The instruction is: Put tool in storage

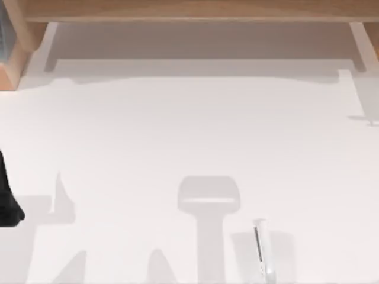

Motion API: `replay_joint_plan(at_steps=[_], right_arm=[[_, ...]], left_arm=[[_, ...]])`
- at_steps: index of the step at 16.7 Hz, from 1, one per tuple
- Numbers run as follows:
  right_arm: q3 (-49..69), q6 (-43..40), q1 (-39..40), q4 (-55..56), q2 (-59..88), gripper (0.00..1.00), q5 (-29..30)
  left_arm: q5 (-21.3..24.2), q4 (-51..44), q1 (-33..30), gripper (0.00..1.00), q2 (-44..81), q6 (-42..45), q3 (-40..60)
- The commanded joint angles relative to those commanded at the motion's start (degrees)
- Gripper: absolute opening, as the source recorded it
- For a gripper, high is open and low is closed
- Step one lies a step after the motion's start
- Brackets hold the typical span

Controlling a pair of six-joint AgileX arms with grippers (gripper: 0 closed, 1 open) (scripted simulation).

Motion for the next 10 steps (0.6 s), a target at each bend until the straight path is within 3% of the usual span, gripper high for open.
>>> replay_joint_plan(at_steps=[10], right_arm=[[-6.50,0.00,-3.42,4.33,-2.21,0.00,-3.43]], left_arm=[[0.00,0.00,0.00,1.00,0.00,0.00,0.00]])
